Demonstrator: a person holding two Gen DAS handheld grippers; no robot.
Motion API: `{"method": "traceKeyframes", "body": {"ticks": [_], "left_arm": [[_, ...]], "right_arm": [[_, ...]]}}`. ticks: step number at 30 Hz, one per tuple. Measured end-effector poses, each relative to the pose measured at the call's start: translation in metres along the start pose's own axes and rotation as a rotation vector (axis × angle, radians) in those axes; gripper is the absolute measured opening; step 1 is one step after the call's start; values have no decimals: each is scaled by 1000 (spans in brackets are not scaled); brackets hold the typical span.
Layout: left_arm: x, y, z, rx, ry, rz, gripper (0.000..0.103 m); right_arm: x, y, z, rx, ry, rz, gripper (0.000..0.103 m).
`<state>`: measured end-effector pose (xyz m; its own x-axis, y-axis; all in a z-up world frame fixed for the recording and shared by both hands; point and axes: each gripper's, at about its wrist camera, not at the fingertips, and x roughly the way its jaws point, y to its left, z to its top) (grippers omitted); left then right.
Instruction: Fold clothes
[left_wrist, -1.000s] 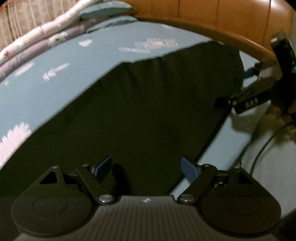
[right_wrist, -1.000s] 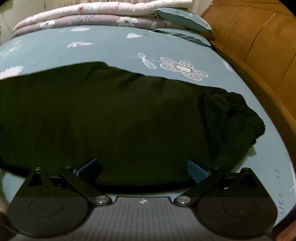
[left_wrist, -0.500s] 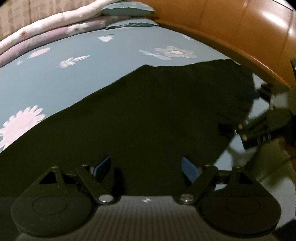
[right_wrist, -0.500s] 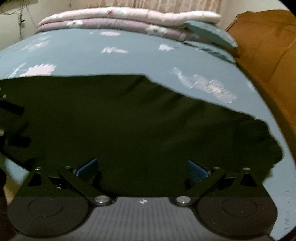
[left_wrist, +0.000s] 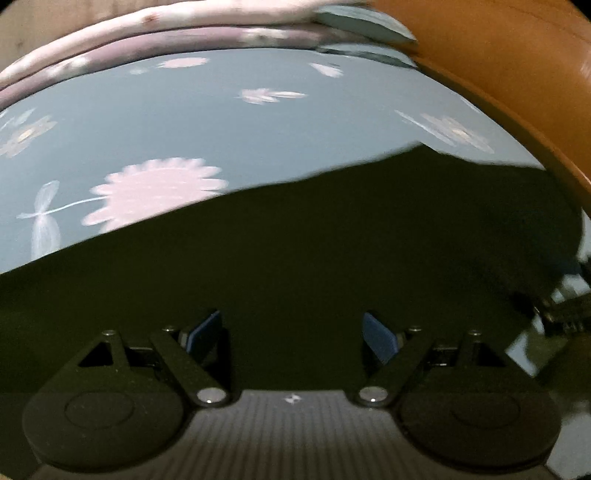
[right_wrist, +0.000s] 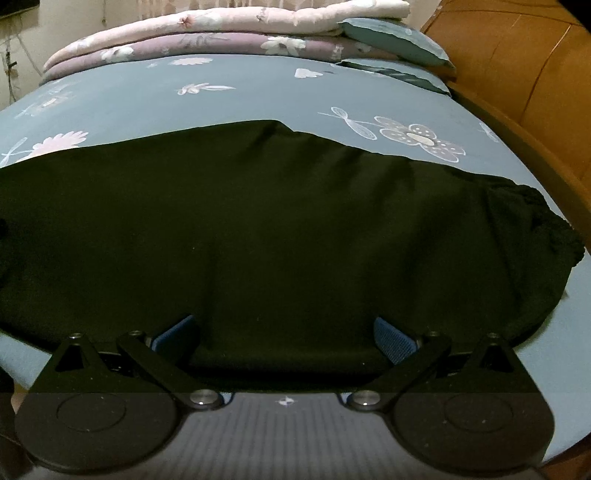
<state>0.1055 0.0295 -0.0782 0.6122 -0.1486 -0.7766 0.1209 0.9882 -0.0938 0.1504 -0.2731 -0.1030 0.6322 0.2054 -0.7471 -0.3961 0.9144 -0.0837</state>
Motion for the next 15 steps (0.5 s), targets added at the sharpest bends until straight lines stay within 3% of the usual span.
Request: {"method": "traceKeyframes", "body": {"ticks": [7,15], "left_arm": [[-2,54,4,-101,-14,81,84],[-9,116,-19,-218,-20,150,84]], "right_arm": [[1,1,-2,2,-2,-11,103],[1,3,0,5,13,-23,103]]}}
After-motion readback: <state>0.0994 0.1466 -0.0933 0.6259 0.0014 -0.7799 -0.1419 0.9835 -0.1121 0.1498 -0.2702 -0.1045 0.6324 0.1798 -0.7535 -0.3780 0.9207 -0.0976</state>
